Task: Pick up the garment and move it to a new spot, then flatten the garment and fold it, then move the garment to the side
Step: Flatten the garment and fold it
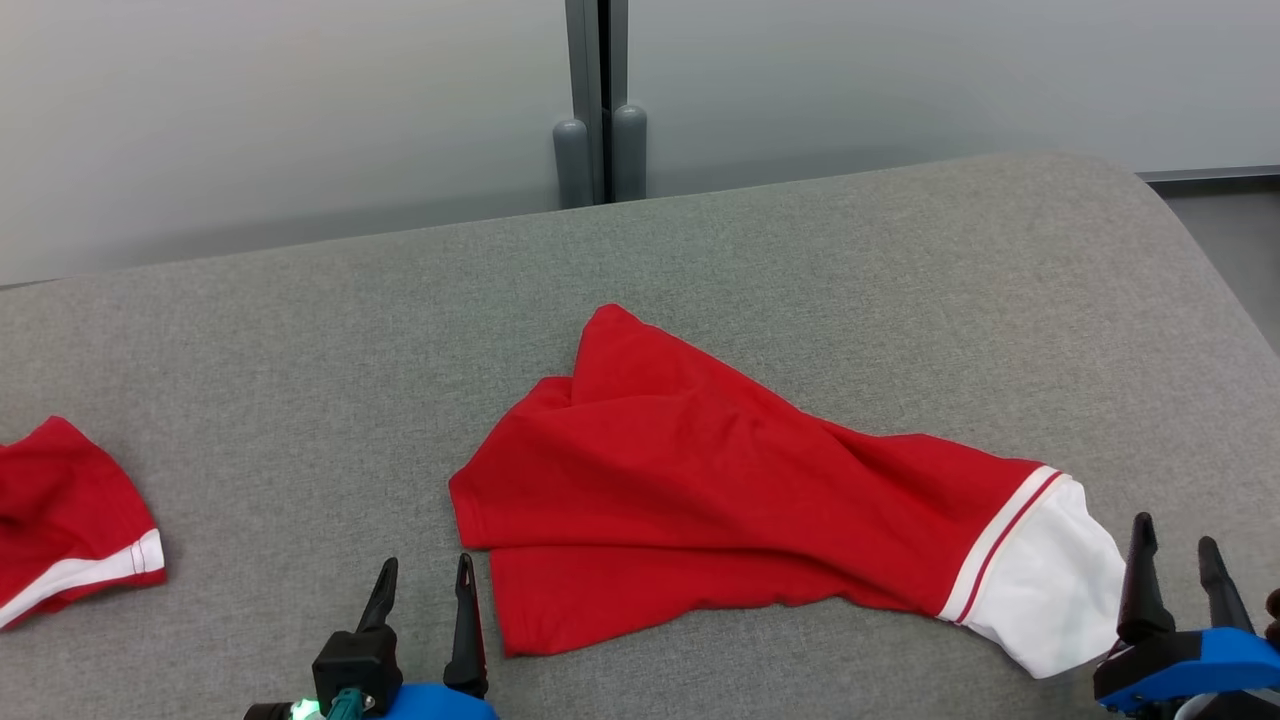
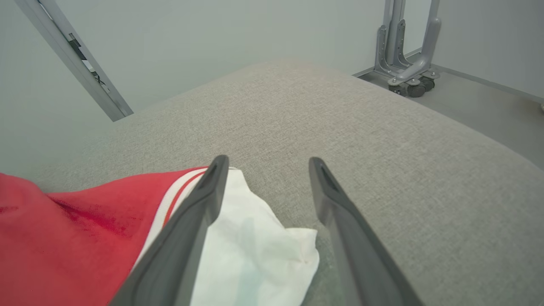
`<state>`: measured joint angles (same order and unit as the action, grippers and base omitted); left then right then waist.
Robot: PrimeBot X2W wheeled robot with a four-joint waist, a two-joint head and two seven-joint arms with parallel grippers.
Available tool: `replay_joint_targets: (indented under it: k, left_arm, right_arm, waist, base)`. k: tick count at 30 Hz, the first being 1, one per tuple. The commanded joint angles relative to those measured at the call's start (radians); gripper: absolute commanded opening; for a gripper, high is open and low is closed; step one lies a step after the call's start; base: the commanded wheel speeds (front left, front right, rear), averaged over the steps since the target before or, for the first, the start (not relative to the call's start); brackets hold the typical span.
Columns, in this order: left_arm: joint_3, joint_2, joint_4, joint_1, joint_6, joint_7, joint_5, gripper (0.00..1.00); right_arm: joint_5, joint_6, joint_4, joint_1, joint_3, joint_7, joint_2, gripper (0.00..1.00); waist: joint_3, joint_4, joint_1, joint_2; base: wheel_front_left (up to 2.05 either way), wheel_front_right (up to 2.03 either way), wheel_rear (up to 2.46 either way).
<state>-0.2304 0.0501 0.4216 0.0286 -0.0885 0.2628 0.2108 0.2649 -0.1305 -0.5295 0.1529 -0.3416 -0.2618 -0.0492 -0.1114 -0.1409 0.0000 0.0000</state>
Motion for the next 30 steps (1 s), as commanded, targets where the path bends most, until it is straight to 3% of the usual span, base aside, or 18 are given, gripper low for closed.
replay_joint_targets:
  k: [1, 10, 21, 25, 26, 27, 29, 30]
  left_arm:
    - [0.003, 0.0, 0.0, 0.017, -0.004, 0.003, -0.005, 1.0]
    - [-0.003, 0.0, -0.002, 0.019, 0.0, 0.003, -0.007, 1.0]
    - [-0.006, 0.0, 0.002, 0.034, 0.005, 0.003, -0.012, 1.0]
    - [-0.003, 0.0, 0.003, 0.036, 0.006, 0.003, -0.017, 1.0]
    - [-0.002, 0.0, 0.003, 0.036, 0.006, 0.003, -0.018, 1.0]
    - [0.0, 0.0, 0.003, 0.036, 0.006, 0.003, -0.019, 1.0]
    - [0.003, 0.0, 0.005, 0.037, 0.009, 0.003, -0.02, 1.0]
    - [0.004, 0.0, 0.006, 0.038, 0.009, 0.003, -0.021, 1.0]
  right_arm:
    - [-0.013, 0.0, 0.006, -0.012, 0.008, -0.005, -0.003, 1.0]
    - [-0.118, 0.0, -0.037, -0.013, 0.035, -0.005, -0.004, 1.0]
    - [-0.253, 0.0, -0.175, 0.057, -0.064, -0.005, -0.006, 1.0]
    - [-0.265, 0.0, -0.213, 0.079, -0.044, -0.005, -0.015, 1.0]
    - [-0.268, 0.0, -0.219, 0.081, -0.04, -0.005, -0.018, 0.95]
    - [-0.267, 0.0, -0.225, 0.086, -0.036, -0.005, -0.019, 0.37]
    - [-0.268, 0.0, -0.242, 0.097, -0.023, -0.005, -0.024, 0.0]
    - [-0.264, 0.0, -0.252, 0.102, -0.021, -0.005, -0.028, 0.0]
  waist:
    - [-0.001, 0.001, 0.0, 0.0]
    - [-0.008, 0.015, 0.0, 0.0]
    - [-0.033, 0.041, 0.0, 0.0]
    - [-0.039, 0.048, 0.0, 0.0]
    - [-0.04, 0.049, 0.0, 0.0]
    - [-0.04, 0.049, 0.0, 0.0]
    - [-0.041, 0.051, 0.0, 0.0]
    - [-0.041, 0.053, 0.0, 0.0]
  base:
    - [0.0, 0.0, 0.0]
    - [0.0, 0.0, 0.0]
    - [0.0, 0.0, 0.0]
    - [0.0, 0.0, 0.0]
    - [0.0, 0.0, 0.0]
    - [0.0, 0.0, 0.0]
    - [0.0, 0.0, 0.0]
    - [0.0, 0.0, 0.0]
